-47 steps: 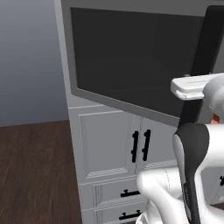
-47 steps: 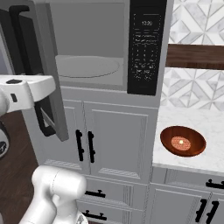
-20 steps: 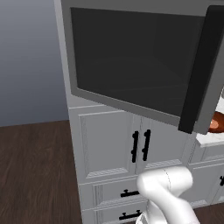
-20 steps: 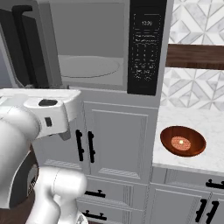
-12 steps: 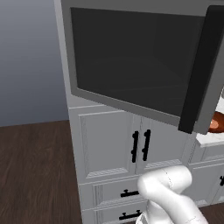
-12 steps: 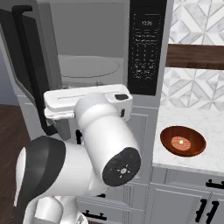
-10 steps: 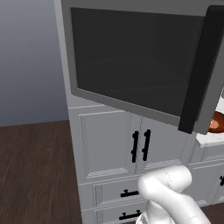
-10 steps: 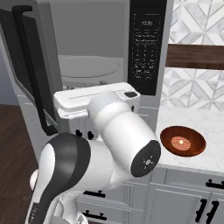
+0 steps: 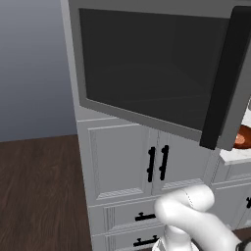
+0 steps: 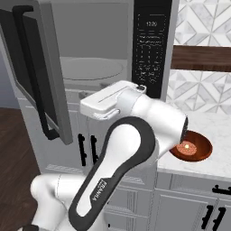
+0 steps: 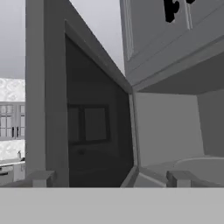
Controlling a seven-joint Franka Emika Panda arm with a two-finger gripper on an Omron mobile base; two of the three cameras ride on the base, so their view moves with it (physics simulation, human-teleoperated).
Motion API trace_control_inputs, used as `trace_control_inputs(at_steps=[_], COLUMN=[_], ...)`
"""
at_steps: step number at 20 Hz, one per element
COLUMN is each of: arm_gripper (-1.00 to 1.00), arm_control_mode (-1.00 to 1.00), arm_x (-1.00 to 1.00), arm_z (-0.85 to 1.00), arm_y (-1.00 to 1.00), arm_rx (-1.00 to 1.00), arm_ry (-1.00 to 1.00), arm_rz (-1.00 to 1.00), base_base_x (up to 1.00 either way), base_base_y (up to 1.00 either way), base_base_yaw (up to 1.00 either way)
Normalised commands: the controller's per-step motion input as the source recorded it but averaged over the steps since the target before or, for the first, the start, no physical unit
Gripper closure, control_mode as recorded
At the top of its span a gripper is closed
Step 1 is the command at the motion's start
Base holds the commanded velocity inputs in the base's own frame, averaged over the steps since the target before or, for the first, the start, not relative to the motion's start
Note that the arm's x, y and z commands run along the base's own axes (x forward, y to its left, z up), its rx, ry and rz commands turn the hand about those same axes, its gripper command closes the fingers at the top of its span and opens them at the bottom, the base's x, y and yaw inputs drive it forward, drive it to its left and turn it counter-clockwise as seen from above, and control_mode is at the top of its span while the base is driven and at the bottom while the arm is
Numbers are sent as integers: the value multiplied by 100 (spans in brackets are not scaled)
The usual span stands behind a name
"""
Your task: Open the microwave, place the bowl with waffle inside the microwave, then close the microwave door and turn it on.
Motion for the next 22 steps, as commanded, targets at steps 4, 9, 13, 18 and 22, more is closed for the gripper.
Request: trace_control_inputs(at_steps=[4, 9, 13, 18, 22], arm_gripper=[-100, -100, -100, -100, -100], arm_control_mode=[-100, -100, -100, -100, -100], arm_x=[21, 0, -4, -57, -84], arm_z=[-1, -9, -2, -1, -7], arm_y=[37, 67, 49, 47, 73], arm_rx=[0, -1, 0, 0, 0], arm_ry=[0, 0, 0, 0, 2], arm_rz=[15, 1, 0, 8, 17], base_base_x=[0, 0, 0, 0, 0], base_base_y=[0, 0, 0, 0, 0], base_base_yaw=[0, 0, 0, 0, 0])
